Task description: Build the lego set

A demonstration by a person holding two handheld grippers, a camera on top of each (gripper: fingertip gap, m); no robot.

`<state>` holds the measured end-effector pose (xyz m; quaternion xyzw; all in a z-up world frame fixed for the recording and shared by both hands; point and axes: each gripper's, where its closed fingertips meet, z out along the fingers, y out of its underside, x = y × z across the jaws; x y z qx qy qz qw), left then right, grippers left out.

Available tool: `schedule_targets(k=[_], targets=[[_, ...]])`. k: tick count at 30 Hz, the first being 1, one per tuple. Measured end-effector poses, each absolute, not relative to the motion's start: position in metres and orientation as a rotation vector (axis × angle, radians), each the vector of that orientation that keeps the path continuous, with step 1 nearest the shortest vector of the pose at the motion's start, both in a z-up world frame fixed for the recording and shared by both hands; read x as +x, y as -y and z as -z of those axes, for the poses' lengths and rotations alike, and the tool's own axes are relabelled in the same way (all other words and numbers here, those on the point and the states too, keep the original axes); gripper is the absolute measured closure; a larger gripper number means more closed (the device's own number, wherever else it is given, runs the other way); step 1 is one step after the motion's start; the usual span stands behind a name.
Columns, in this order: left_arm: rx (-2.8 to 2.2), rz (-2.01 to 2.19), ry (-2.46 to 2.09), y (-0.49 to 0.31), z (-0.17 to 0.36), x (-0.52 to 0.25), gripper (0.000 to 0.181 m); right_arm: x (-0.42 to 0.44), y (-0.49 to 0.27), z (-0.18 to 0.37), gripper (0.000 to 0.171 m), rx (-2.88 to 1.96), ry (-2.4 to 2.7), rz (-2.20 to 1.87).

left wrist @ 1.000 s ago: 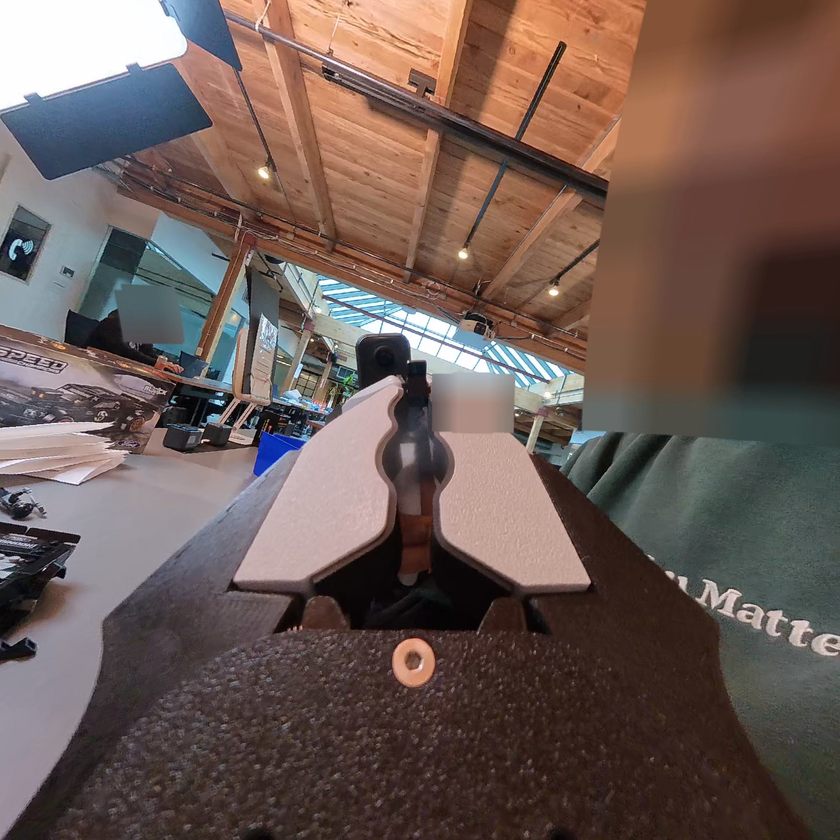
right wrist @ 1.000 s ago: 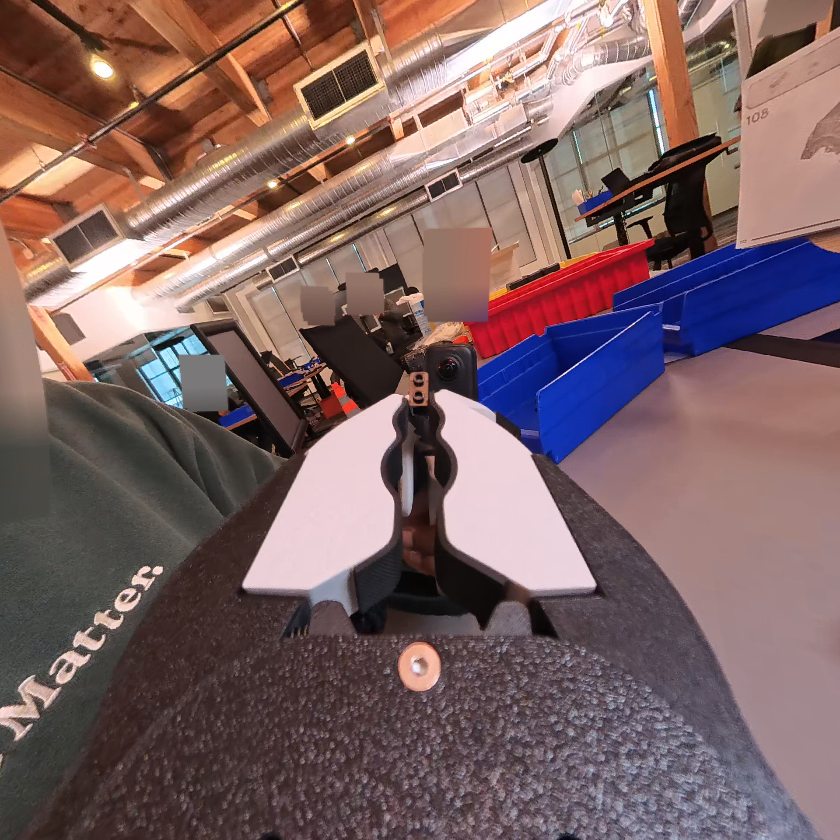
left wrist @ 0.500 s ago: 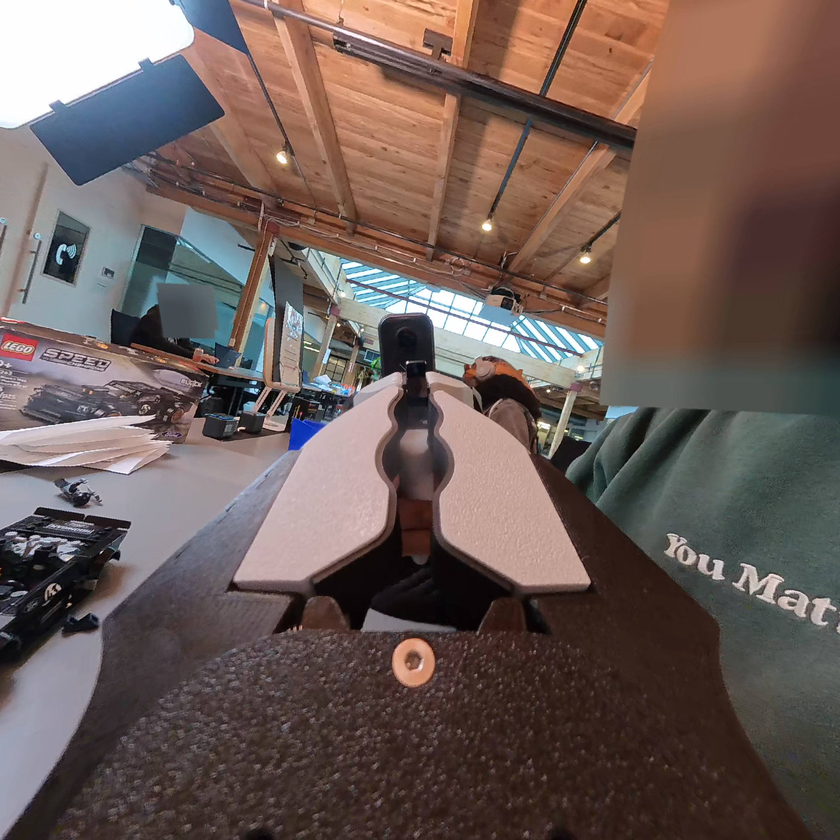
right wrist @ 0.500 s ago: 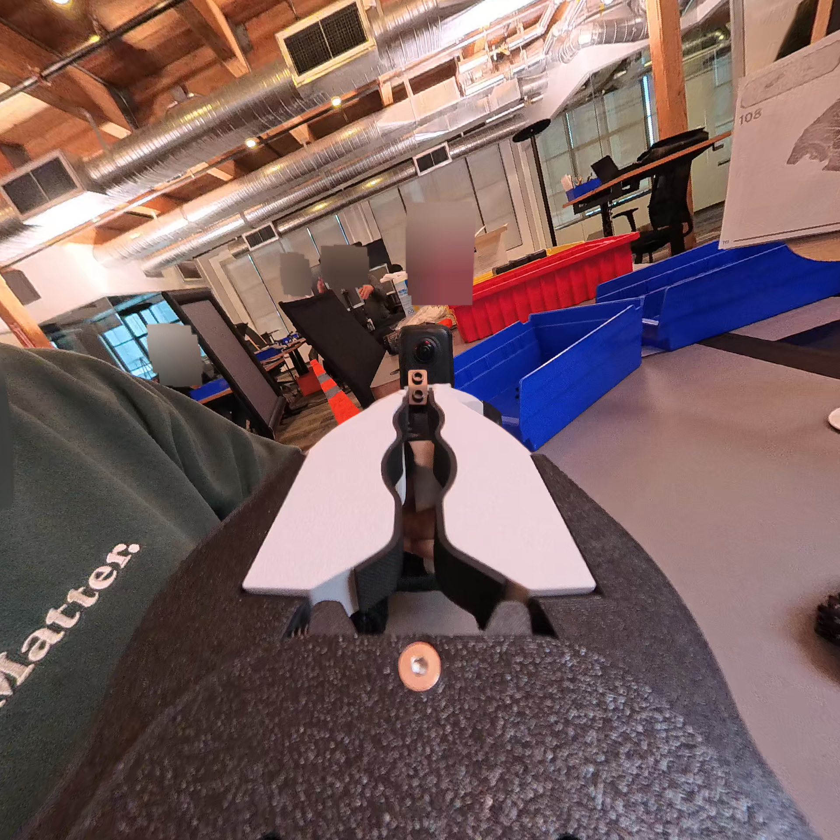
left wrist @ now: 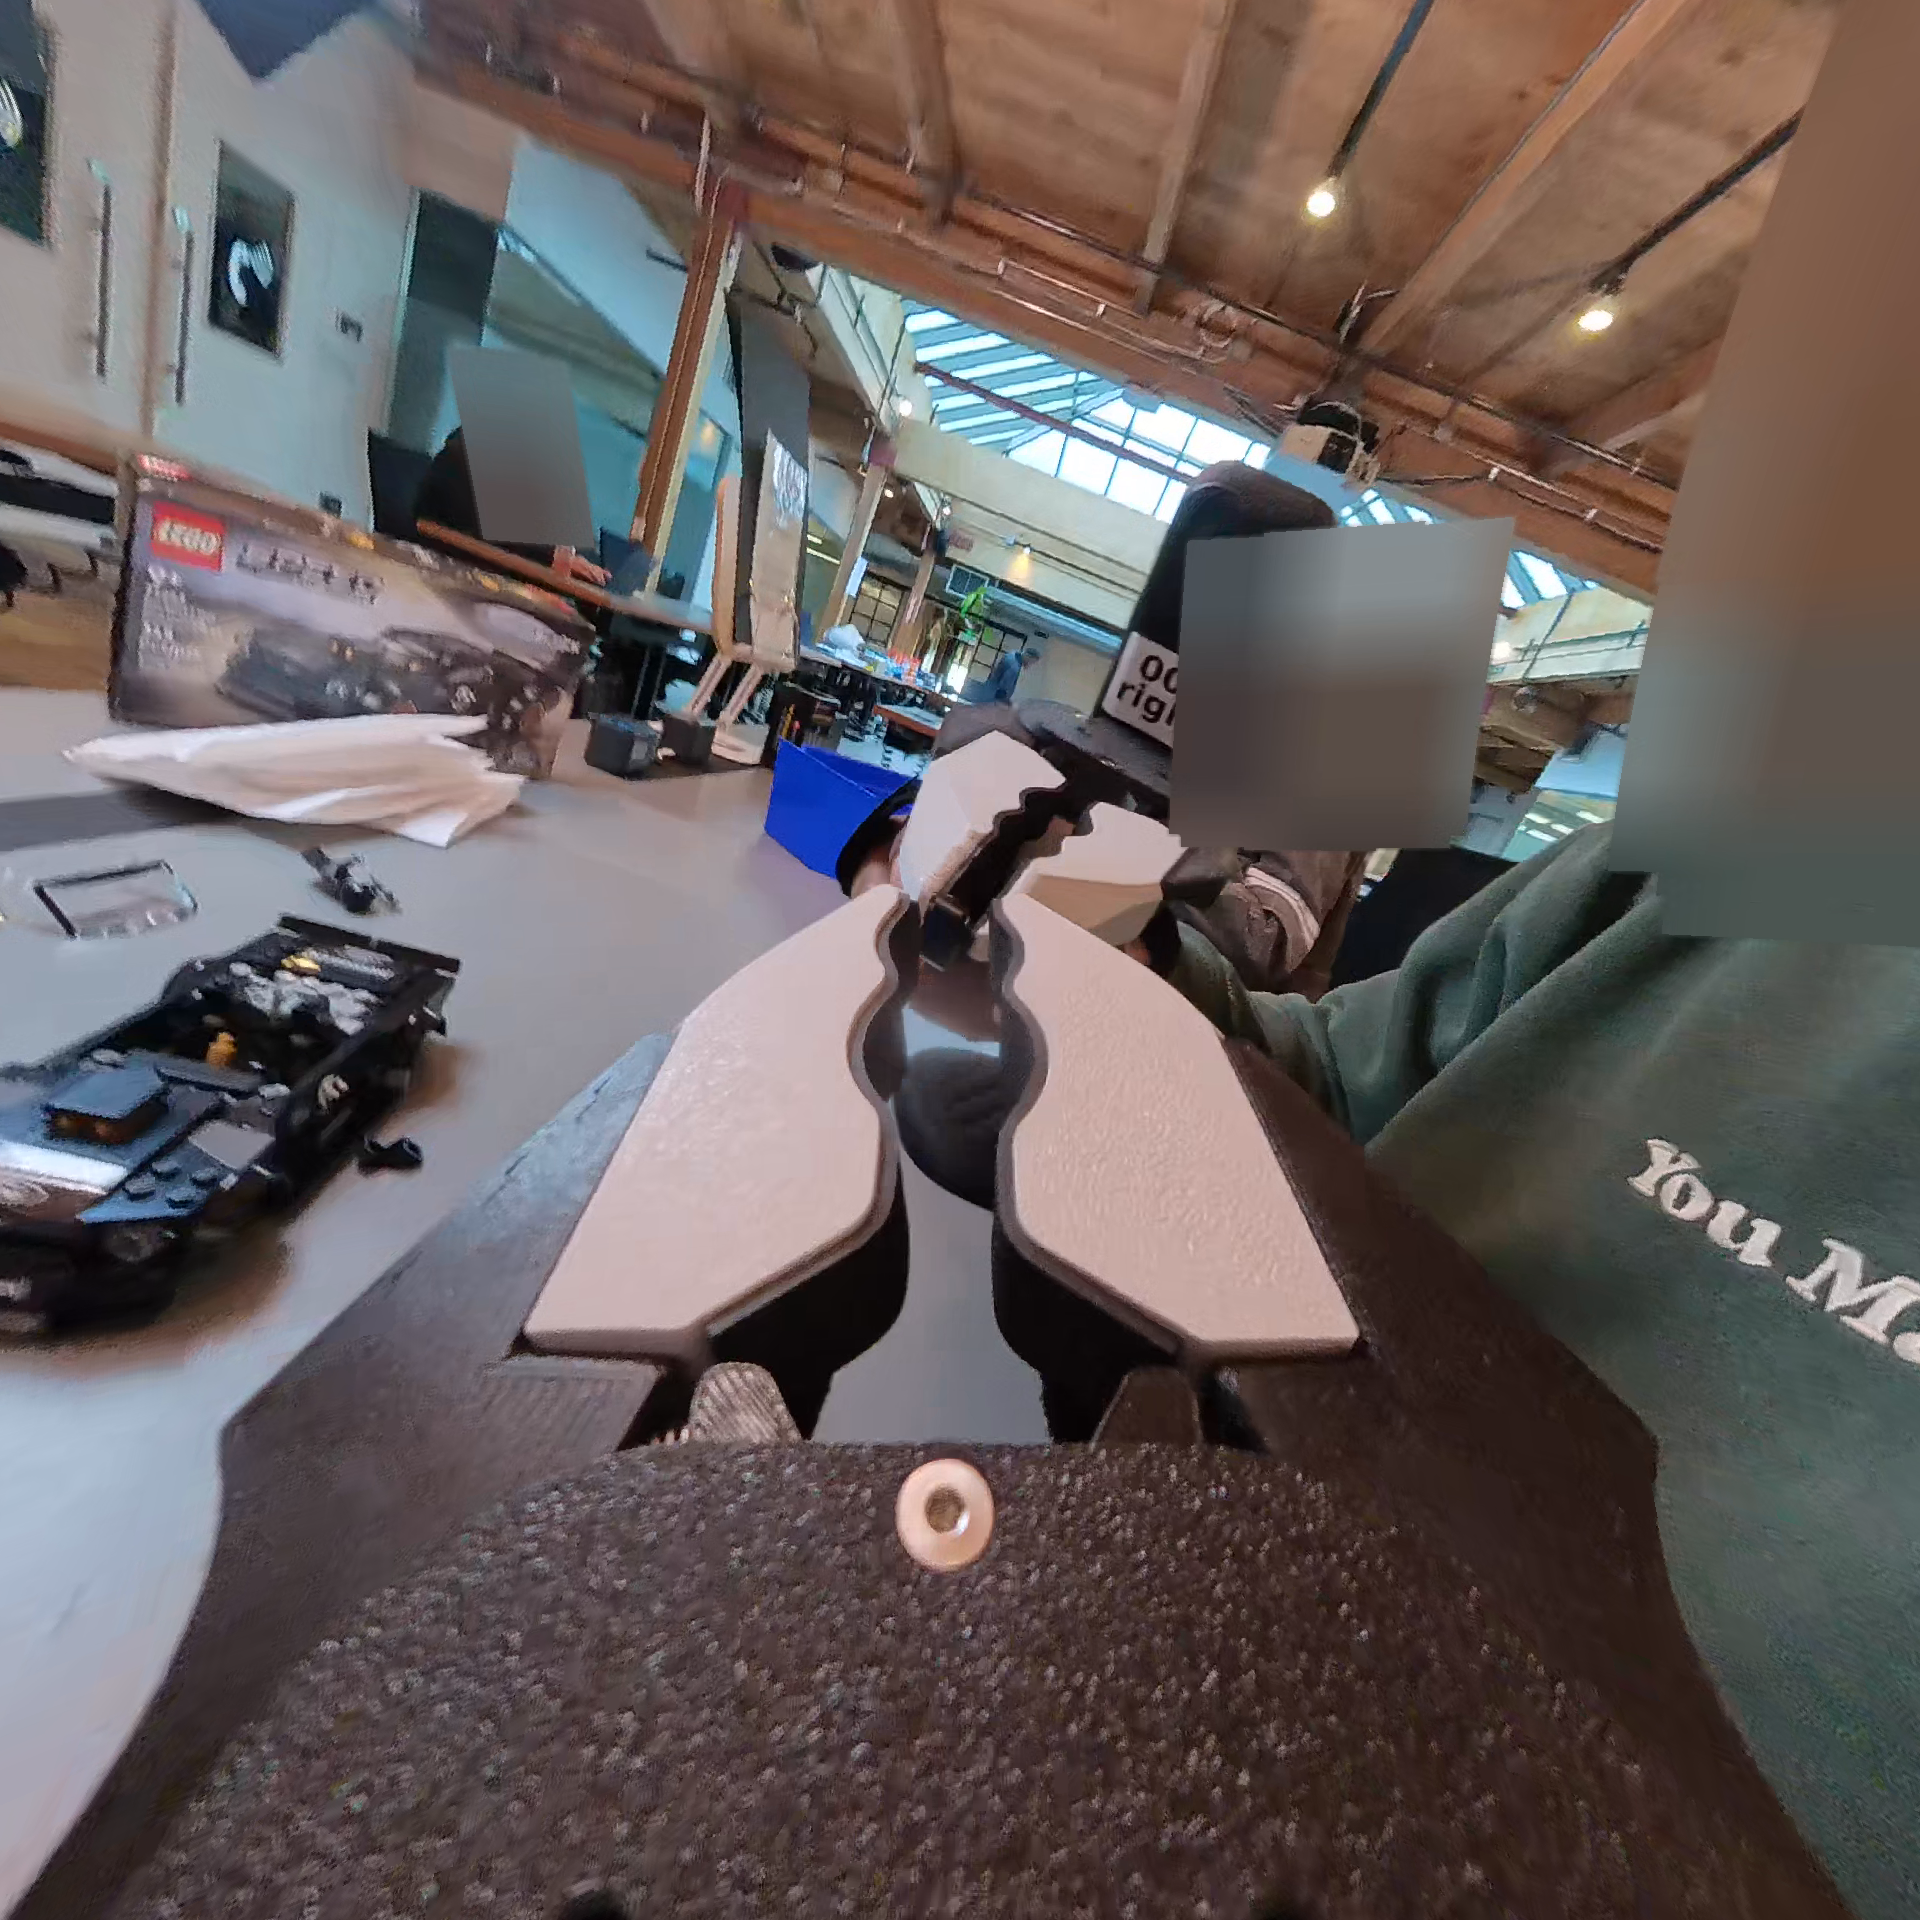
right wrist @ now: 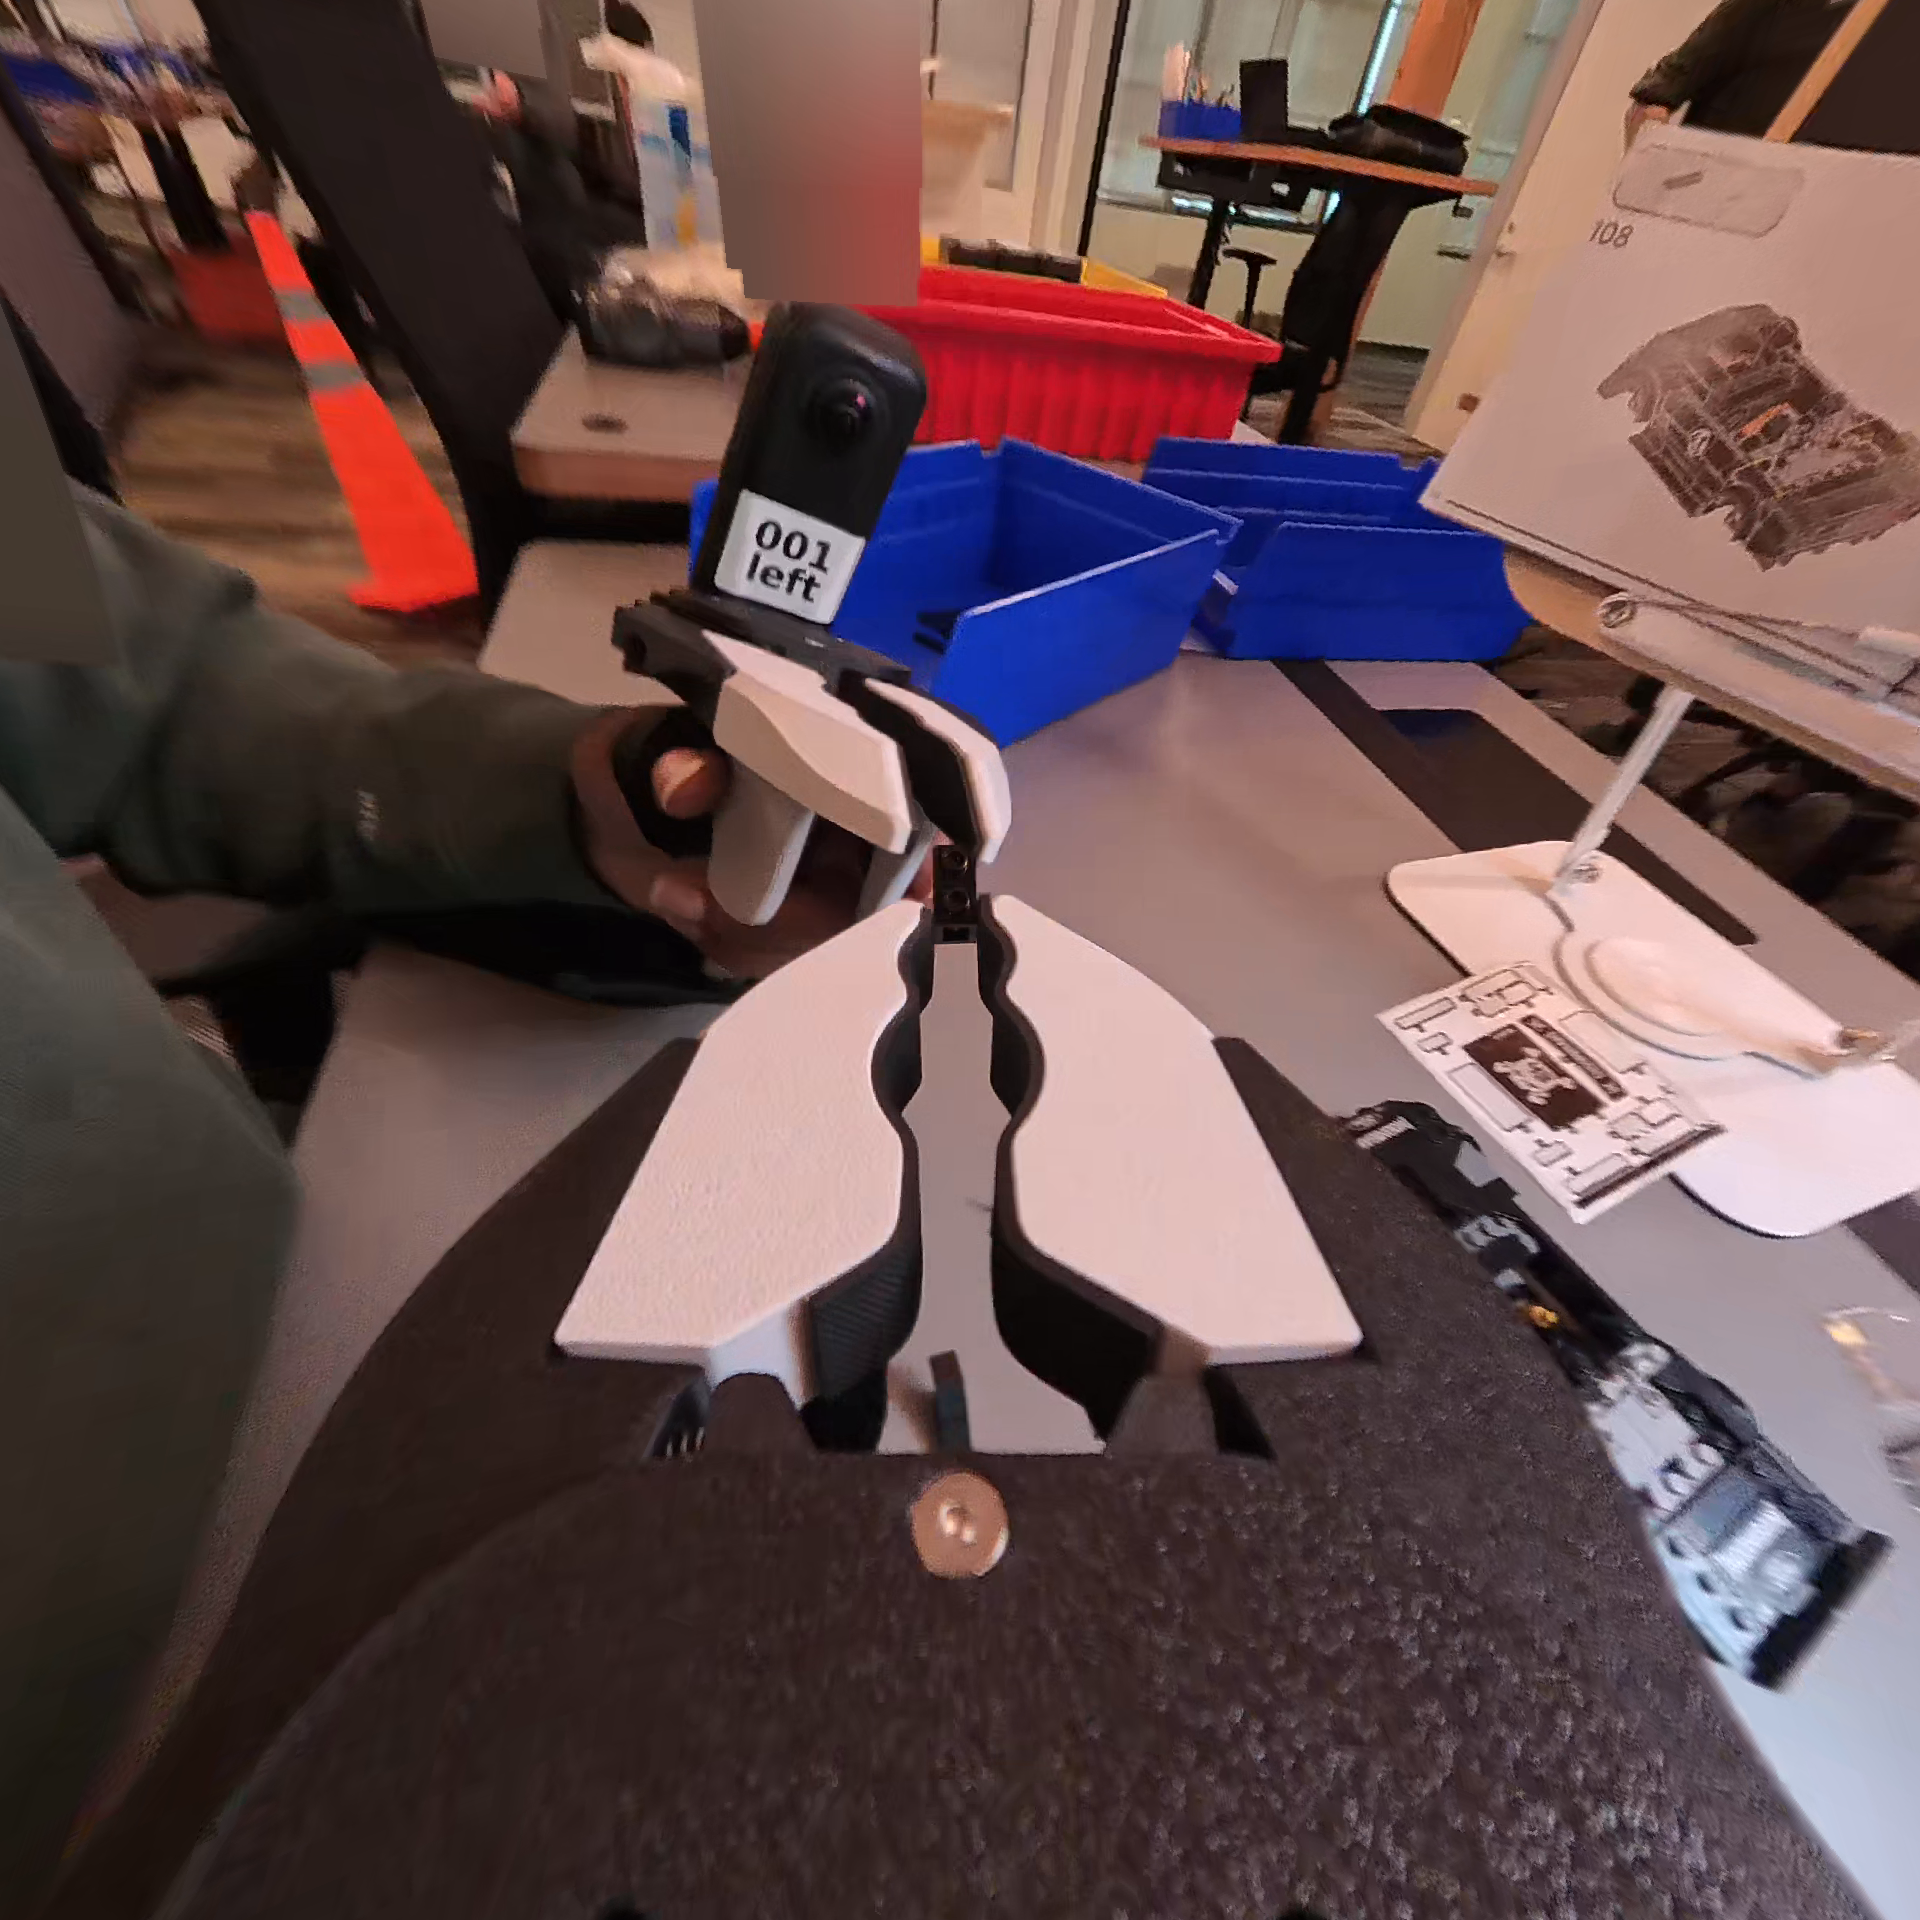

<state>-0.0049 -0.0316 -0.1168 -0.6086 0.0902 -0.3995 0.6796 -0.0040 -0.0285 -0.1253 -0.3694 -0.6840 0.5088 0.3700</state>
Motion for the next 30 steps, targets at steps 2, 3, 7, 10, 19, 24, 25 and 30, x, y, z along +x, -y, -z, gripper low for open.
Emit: schedule_targets(k=[2, 3, 7, 10, 19, 24, 25, 30], targets=[[-1.389, 0.96, -0.166, 0.03, 0.12, -0.004, 0.17, -0.005, 0.028, 0.131, 0.163, -0.926, 1.777, -1.227], [-1.407, 0.981, -0.149, 0.028, 0.123, -0.005, 0.171, -0.005, 0.027, 0.134, 0.163, -0.913, 1.785, -1.194], [-1.441, 1.063, -0.105, 0.027, 0.129, -0.004, 0.174, -0.005, 0.027, 0.136, 0.163, -0.873, 1.793, -1.129], [-1.464, 1.078, -0.103, 0.027, 0.131, -0.001, 0.176, -0.005, 0.026, 0.137, 0.163, -0.858, 1.801, -1.101], [-1.537, 1.143, 0.121, 0.016, 0.146, -0.01, 0.178, 0.008, 0.004, 0.176, 0.154, -0.892, 2.057, -1.025], [-1.603, 1.167, 0.285, 0.013, 0.173, -0.017, 0.178, 0.03, -0.006, 0.259, 0.147, -1.058, 2.413, -0.94], [-1.615, 1.175, 0.298, 0.013, 0.177, -0.017, 0.178, 0.03, -0.004, 0.266, 0.148, -1.068, 2.427, -0.942], [-1.652, 1.195, 0.346, 0.01, 0.19, -0.018, 0.178, 0.02, -0.004, 0.282, 0.16, -1.102, 2.44, -0.886]])
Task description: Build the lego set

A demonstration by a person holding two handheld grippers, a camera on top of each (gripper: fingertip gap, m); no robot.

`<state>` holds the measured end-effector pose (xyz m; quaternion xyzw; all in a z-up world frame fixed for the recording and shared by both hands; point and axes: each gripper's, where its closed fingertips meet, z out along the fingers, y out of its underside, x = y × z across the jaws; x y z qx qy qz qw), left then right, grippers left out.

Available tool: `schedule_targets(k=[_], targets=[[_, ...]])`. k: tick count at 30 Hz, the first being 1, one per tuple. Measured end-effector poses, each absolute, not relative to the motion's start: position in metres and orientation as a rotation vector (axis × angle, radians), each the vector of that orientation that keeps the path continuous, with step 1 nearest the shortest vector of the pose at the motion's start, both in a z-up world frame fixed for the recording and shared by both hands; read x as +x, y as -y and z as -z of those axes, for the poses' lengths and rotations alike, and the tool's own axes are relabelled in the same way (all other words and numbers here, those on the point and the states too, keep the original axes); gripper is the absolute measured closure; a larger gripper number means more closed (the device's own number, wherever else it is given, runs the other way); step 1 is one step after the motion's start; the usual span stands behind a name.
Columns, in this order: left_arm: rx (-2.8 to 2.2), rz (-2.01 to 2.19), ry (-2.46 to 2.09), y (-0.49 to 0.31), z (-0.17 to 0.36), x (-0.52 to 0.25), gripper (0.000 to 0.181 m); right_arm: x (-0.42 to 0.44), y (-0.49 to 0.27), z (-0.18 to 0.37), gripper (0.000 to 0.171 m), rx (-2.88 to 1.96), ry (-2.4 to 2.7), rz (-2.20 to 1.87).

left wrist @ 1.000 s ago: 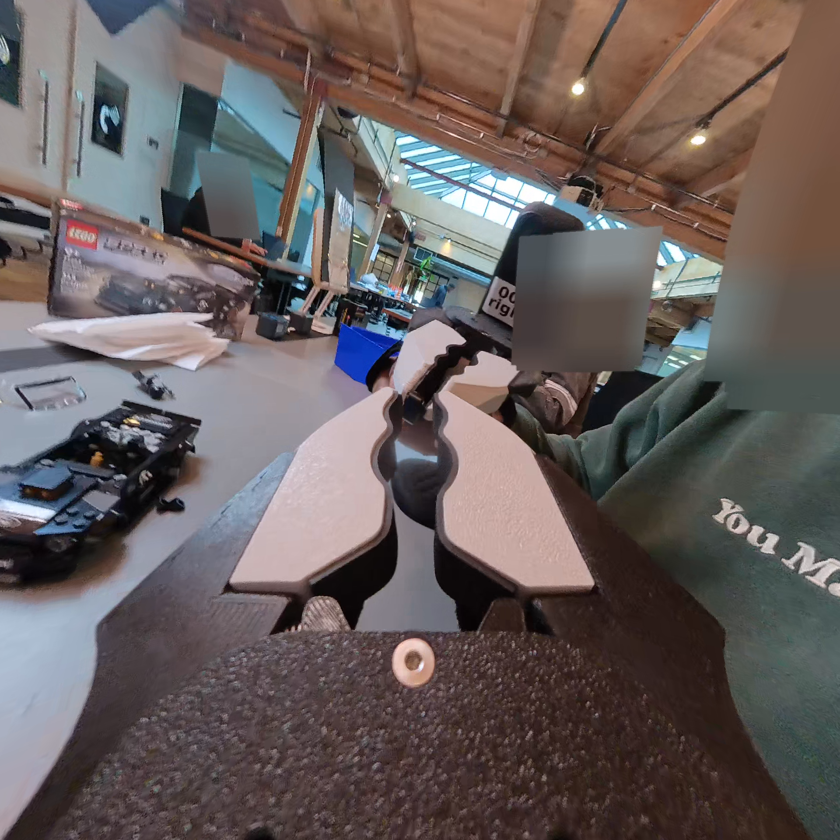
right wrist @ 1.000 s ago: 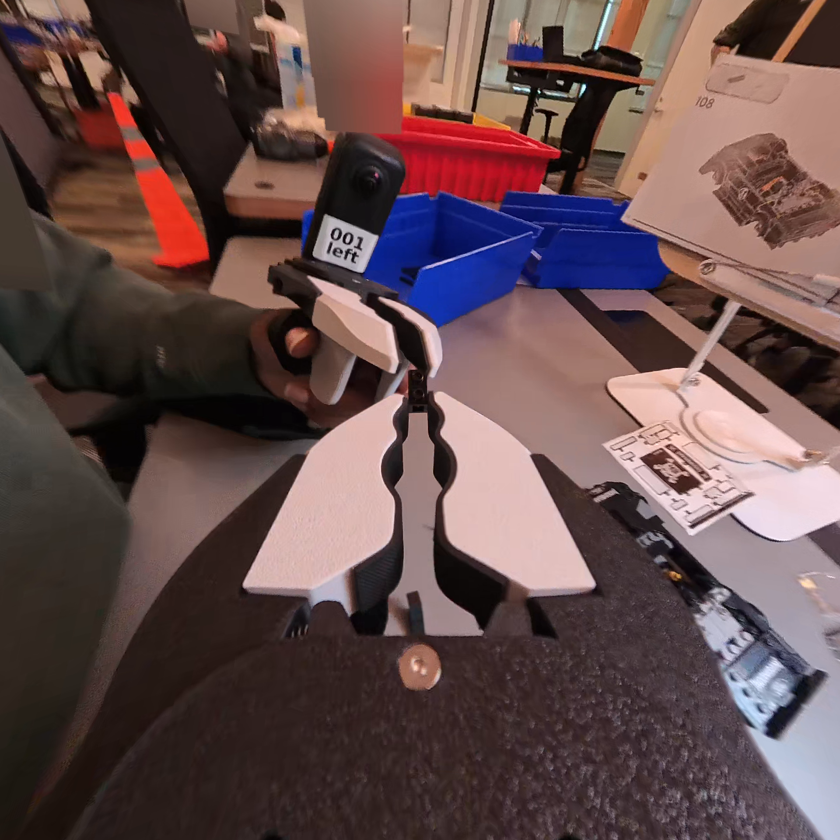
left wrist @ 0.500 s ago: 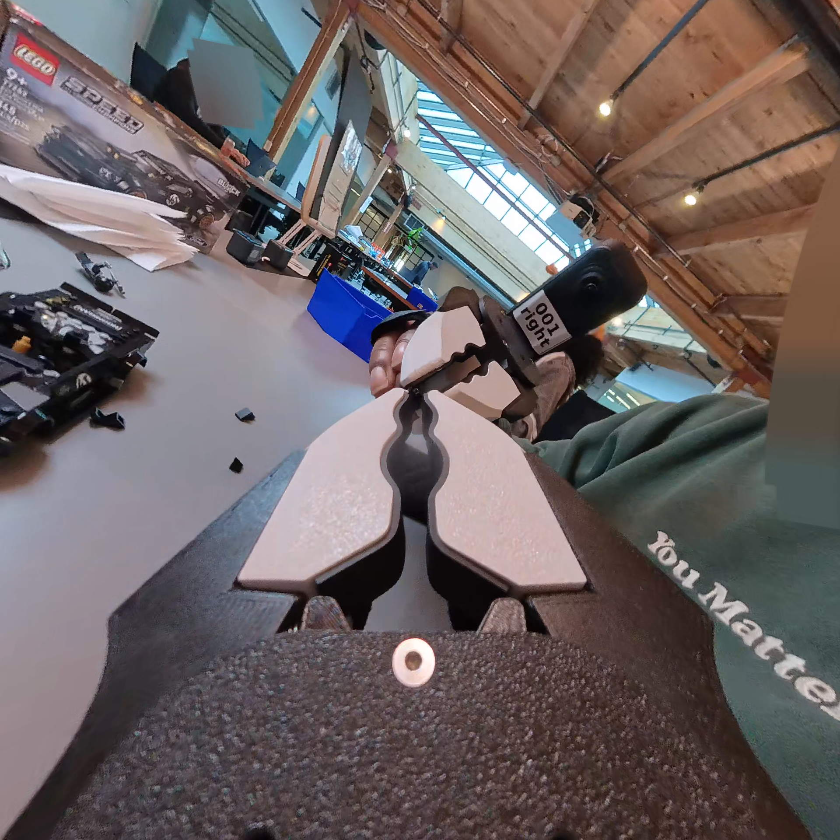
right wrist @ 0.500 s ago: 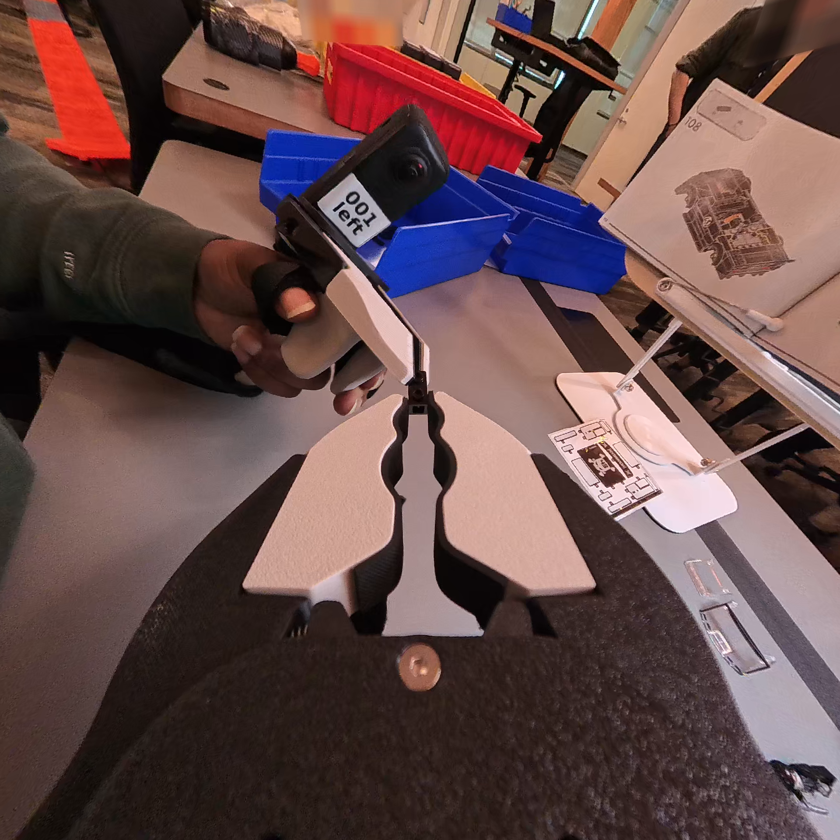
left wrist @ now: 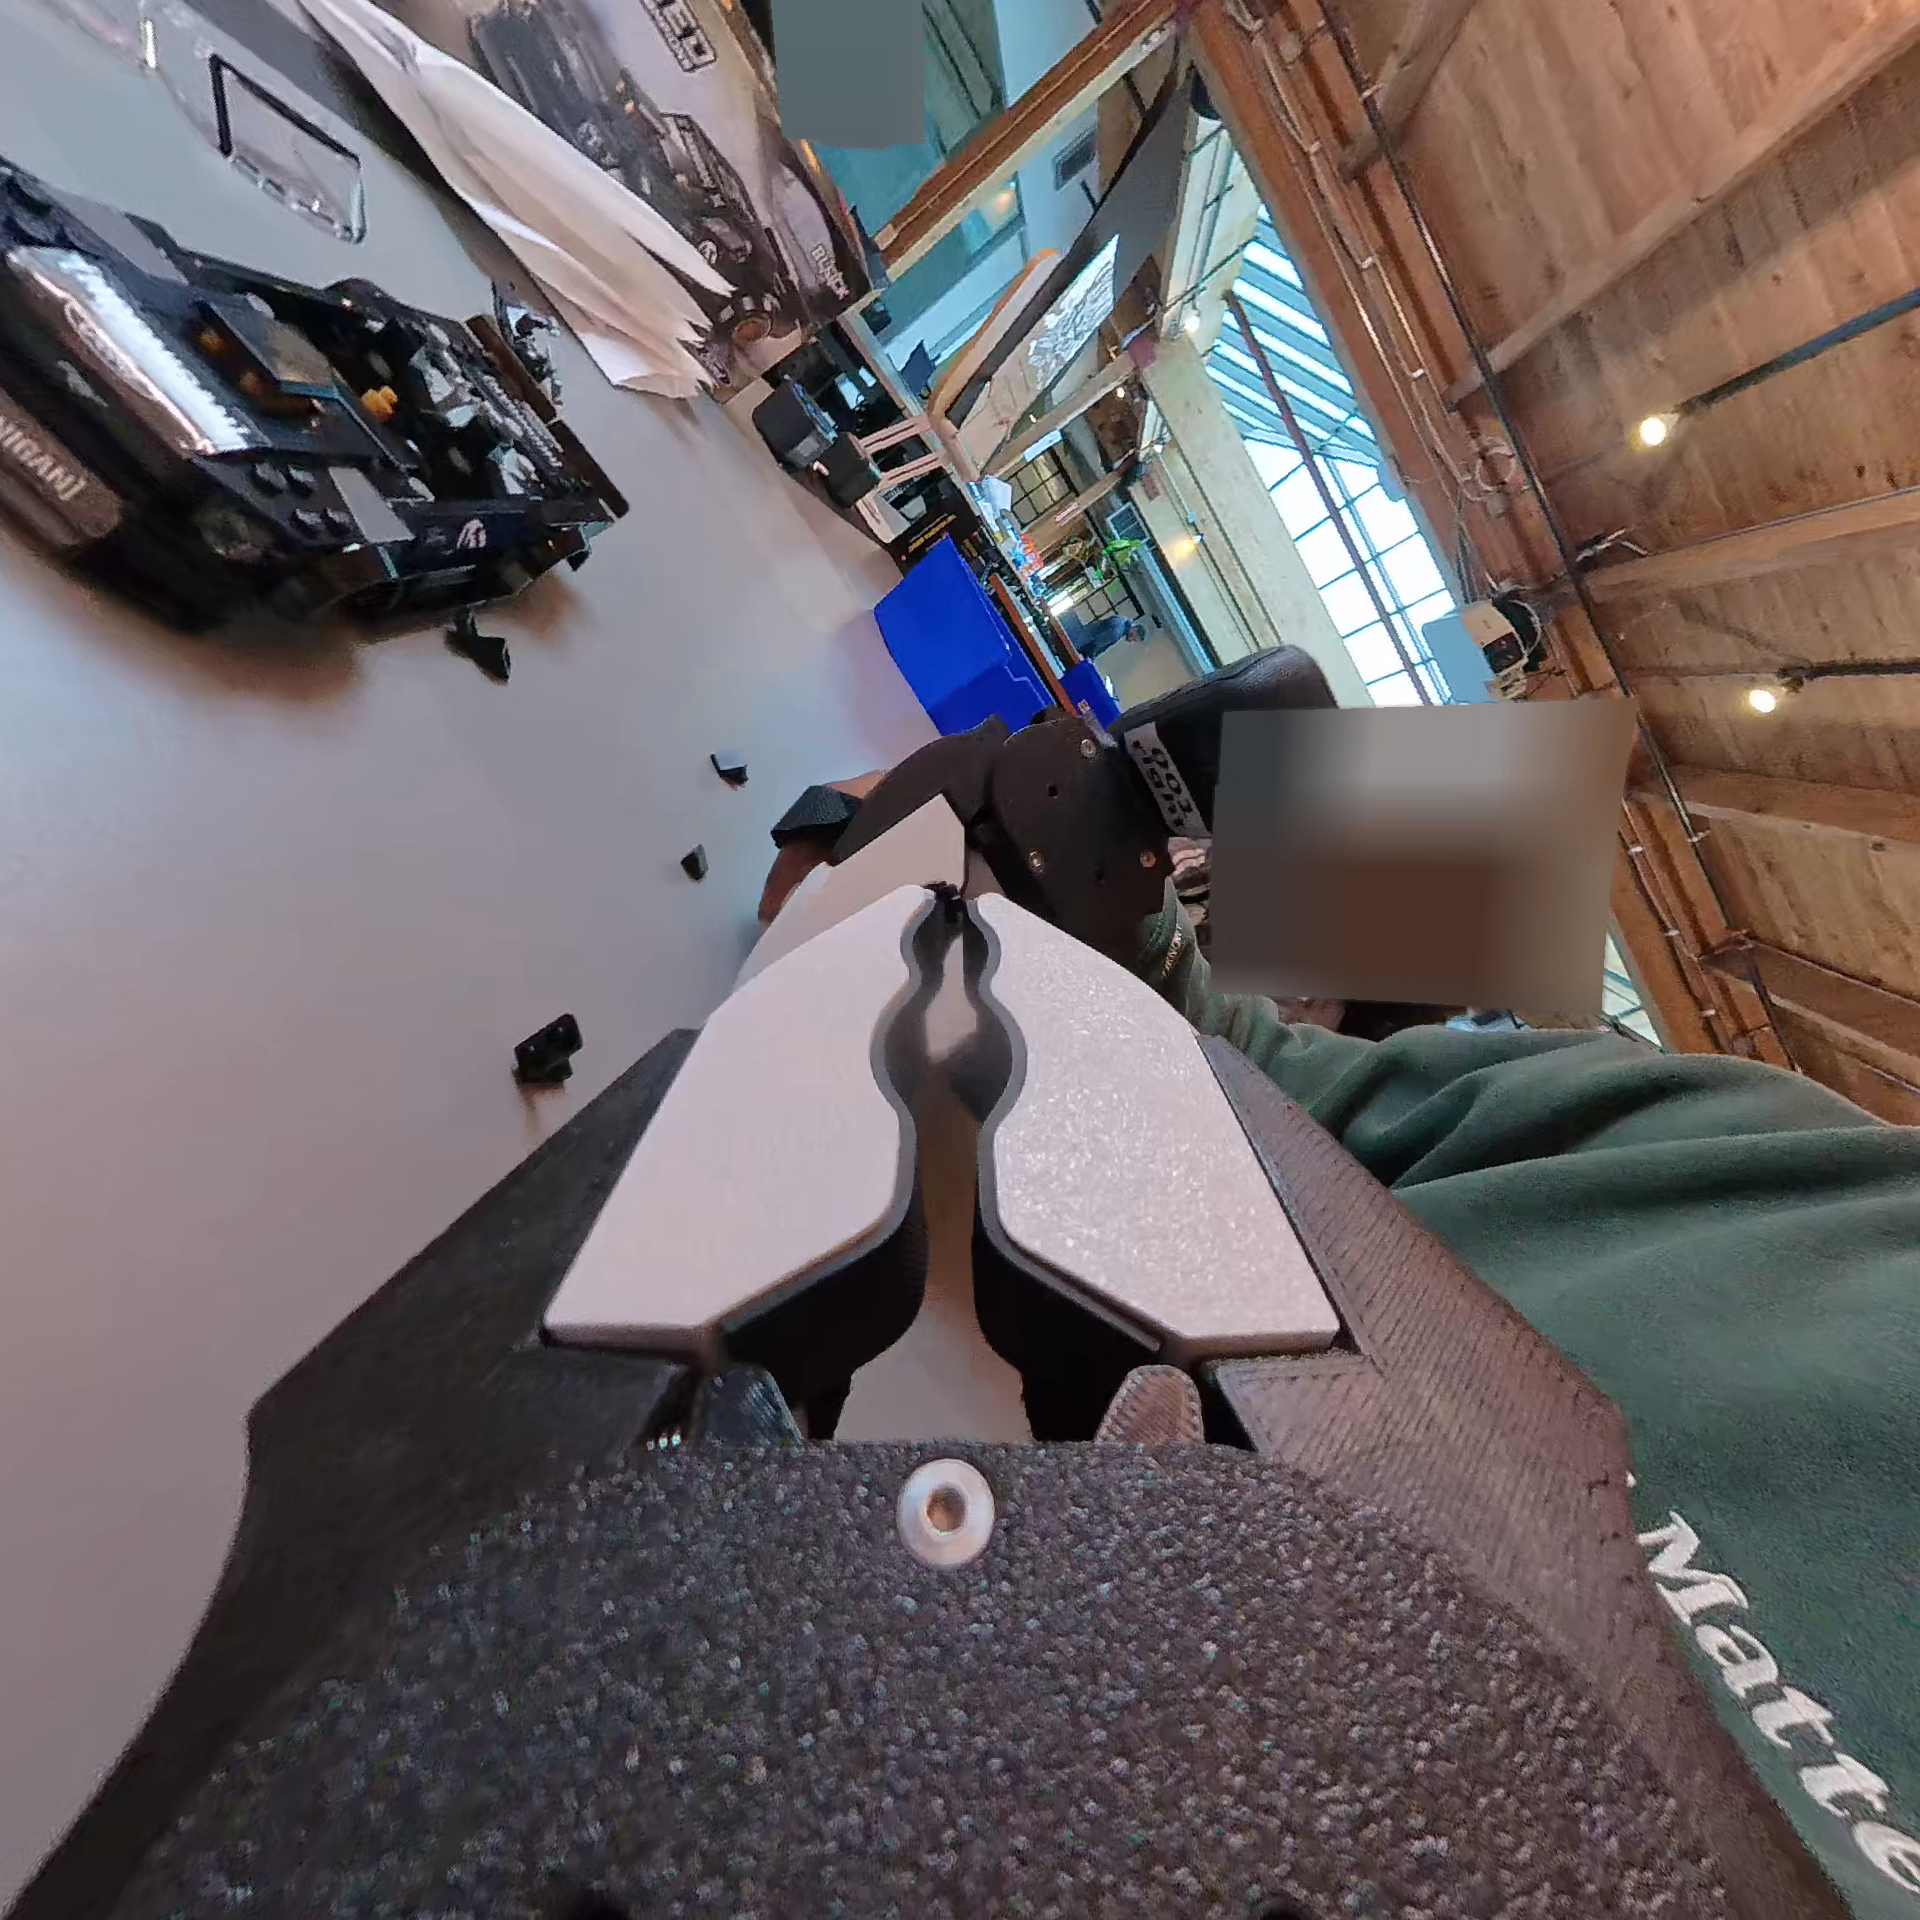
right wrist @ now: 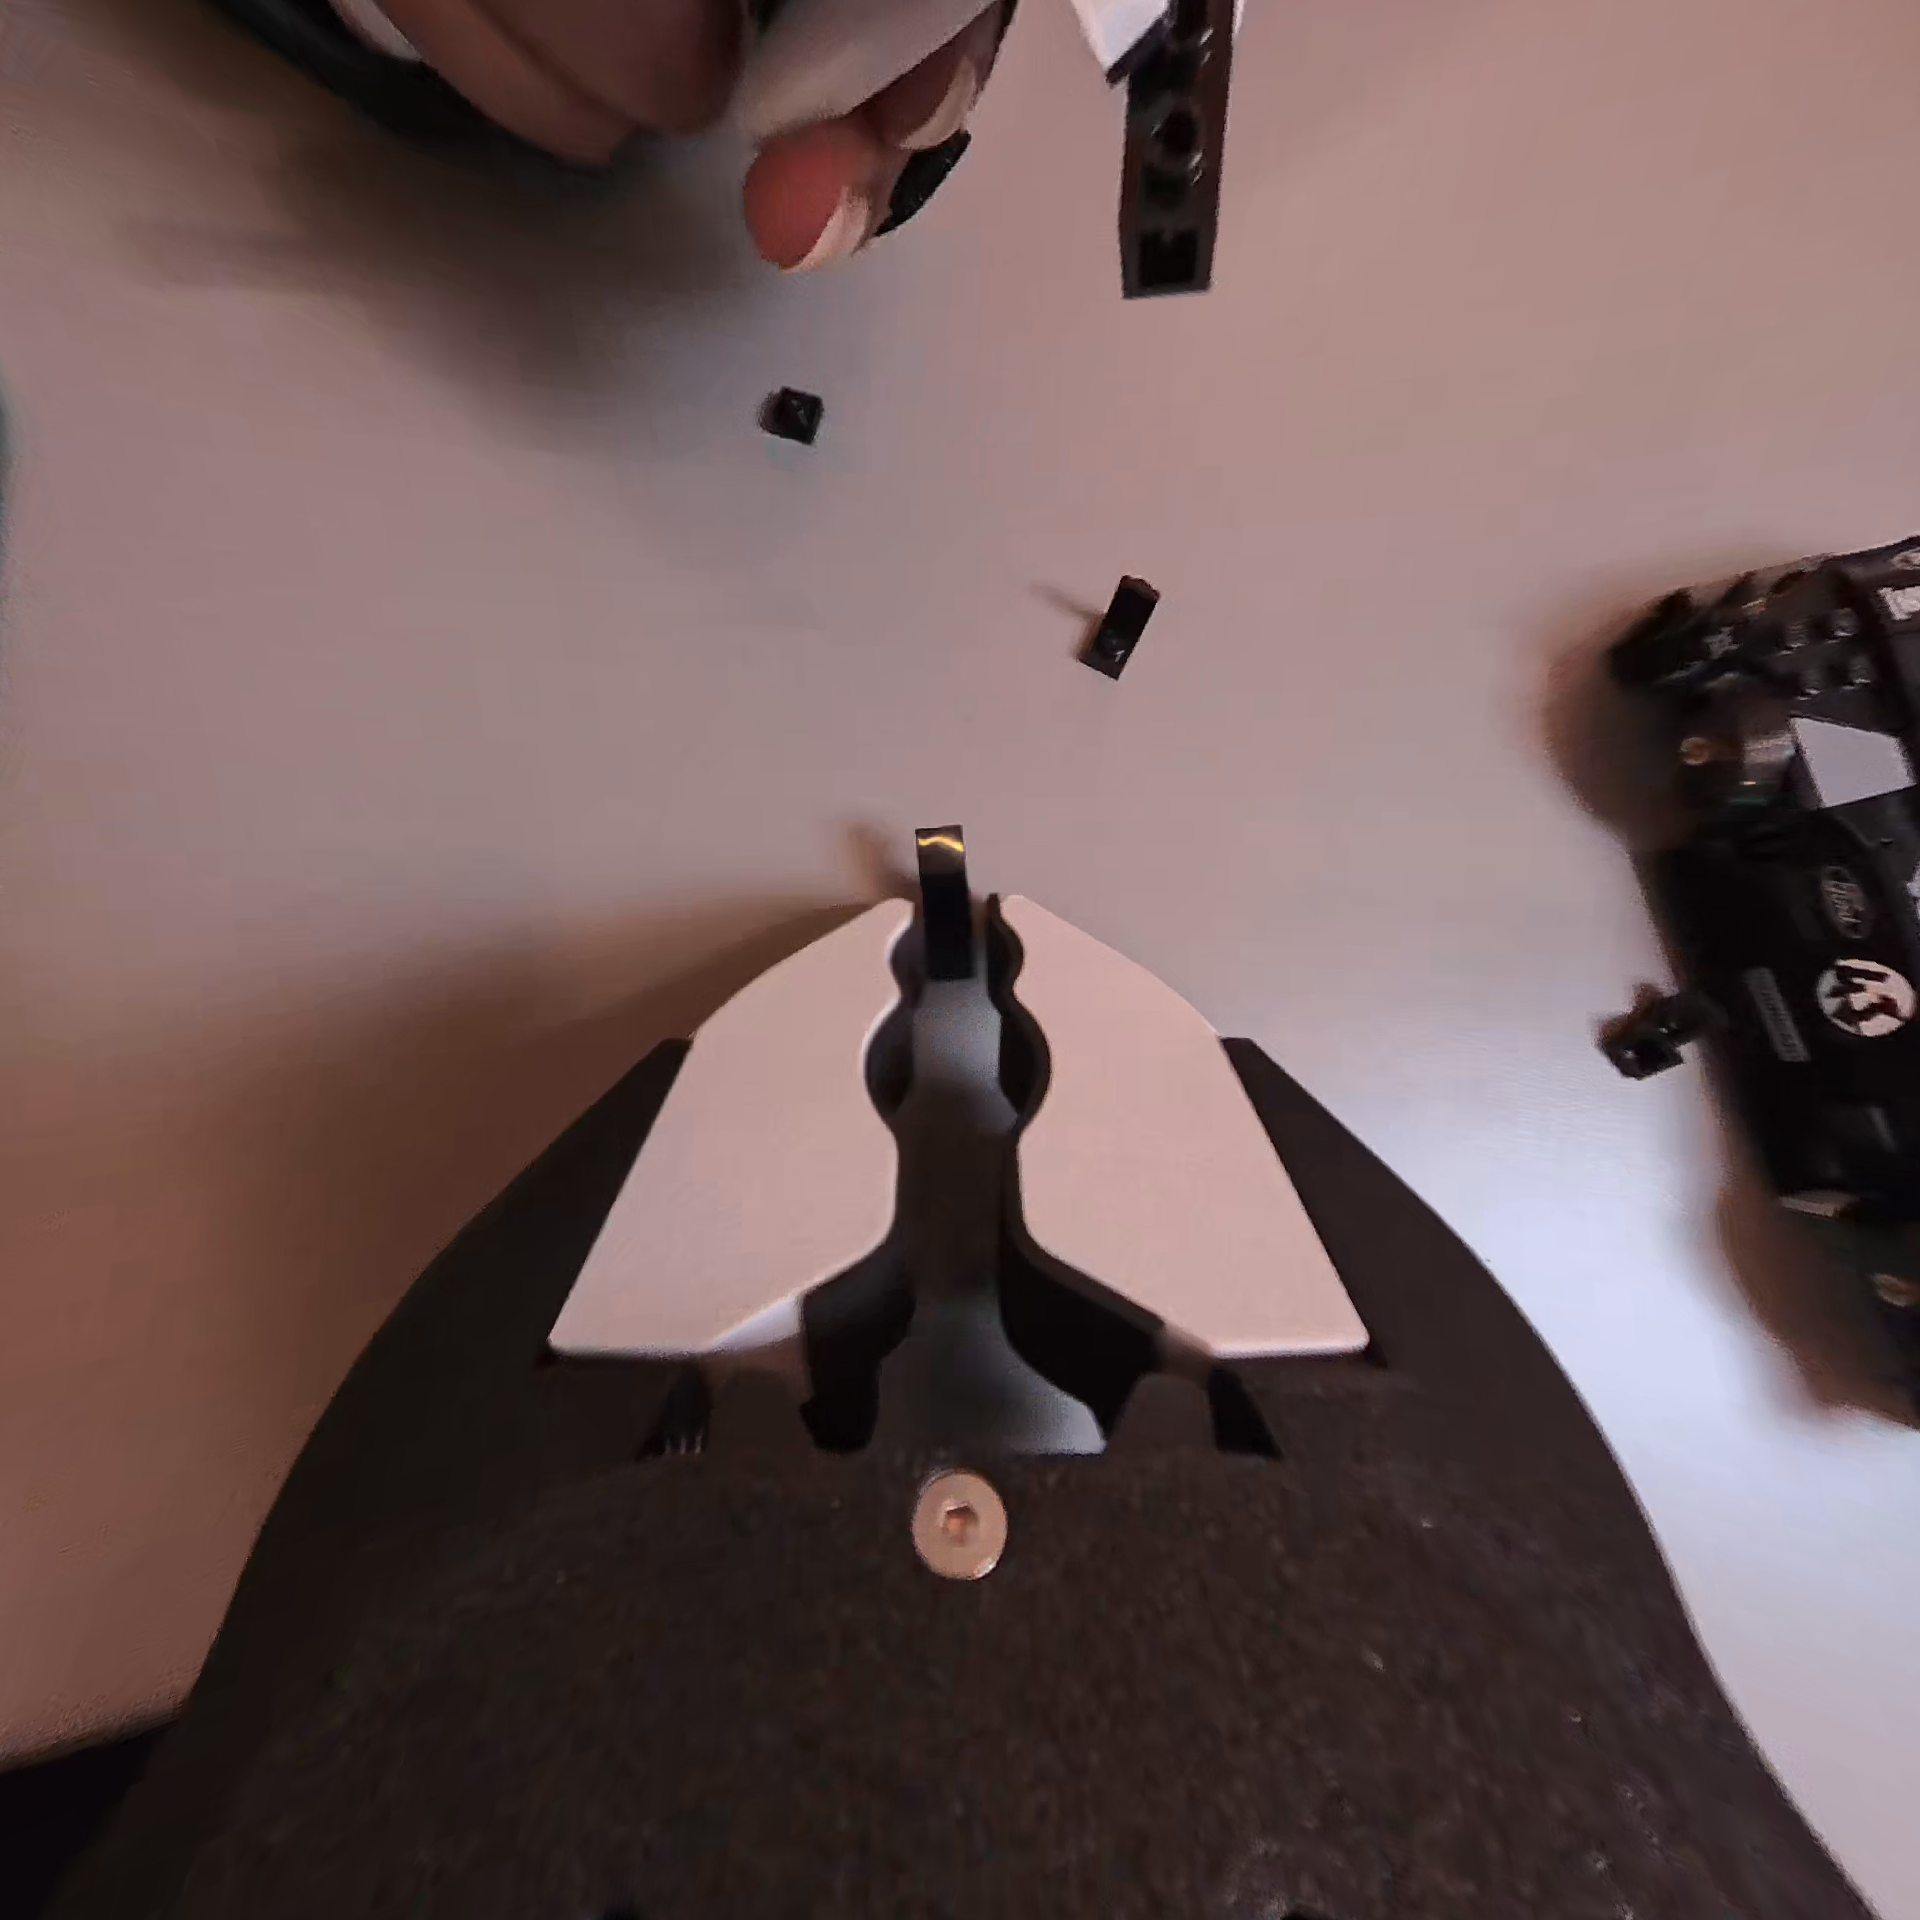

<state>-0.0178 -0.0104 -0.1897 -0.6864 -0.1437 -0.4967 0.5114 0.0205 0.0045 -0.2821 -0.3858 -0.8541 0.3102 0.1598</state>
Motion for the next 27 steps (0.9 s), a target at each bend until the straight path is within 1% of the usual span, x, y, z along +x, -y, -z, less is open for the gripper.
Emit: schedule_targets(k=[3, 7, 11, 21, 27], targets=[[-1.668, 1.211, 0.367, 0.009, 0.196, -0.016, 0.178, 0.017, -0.005, 0.271, 0.163, -1.119, 2.379, -0.959], [-1.676, 1.217, 0.386, 0.005, 0.199, -0.013, 0.178, 0.013, -0.007, 0.227, 0.163, -1.171, 2.156, -1.154], [-1.678, 1.219, 0.39, 0.0, 0.199, -0.006, 0.177, 0.008, -0.006, 0.205, 0.163, -1.168, 2.048, -1.123], [-1.728, 1.293, 0.408, -0.002, 0.212, 0.015, 0.177, 0.019, -0.005, 0.228, 0.163, -1.158, 2.169, -0.953], [-1.778, 1.316, 0.483, 0.0, 0.227, 0.032, 0.177, 0.031, -0.003, 0.244, 0.163, -1.232, 2.216, -0.942]])
